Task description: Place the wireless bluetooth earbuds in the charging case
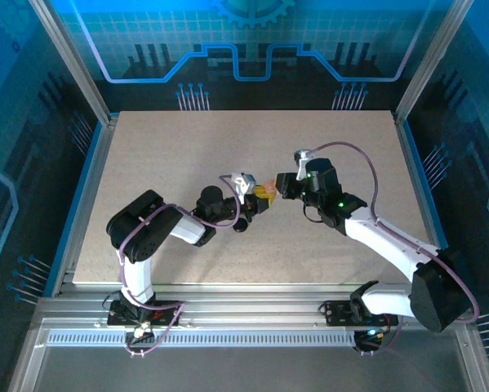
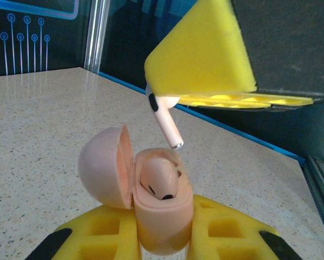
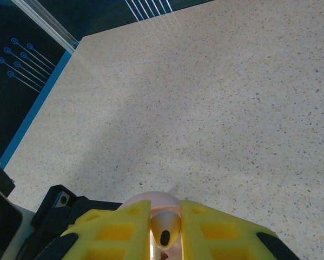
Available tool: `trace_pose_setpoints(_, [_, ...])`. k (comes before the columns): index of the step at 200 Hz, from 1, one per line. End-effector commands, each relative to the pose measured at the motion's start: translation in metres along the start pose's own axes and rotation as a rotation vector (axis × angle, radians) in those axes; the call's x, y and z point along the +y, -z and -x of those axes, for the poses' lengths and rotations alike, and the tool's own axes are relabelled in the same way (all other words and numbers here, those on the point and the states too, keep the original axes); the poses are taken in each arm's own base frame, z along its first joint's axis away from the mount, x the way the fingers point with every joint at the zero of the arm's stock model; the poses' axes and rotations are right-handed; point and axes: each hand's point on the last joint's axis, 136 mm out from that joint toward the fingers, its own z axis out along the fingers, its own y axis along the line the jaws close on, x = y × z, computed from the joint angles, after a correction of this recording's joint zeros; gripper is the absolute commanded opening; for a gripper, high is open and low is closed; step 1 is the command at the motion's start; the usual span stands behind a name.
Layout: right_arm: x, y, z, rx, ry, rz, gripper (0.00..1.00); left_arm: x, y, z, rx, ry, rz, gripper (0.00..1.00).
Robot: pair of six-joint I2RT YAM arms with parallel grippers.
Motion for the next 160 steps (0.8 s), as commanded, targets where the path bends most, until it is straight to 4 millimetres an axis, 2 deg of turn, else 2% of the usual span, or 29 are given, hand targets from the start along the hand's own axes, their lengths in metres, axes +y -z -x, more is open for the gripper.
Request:
trace_pose_setpoints(1, [0.01,-0.003,0.006,-0.025,0.019,0.024,0.2,-0.009,-0.005,0.017,-0.053,-0.017,-0.043,0.13])
trace_pose_setpoints(160, [0.008,0.001,-0.01,0.006,0.031,0.031,0.2,0.002,-0.002,0.029,-0.09,-0.013,-0.015,0.13])
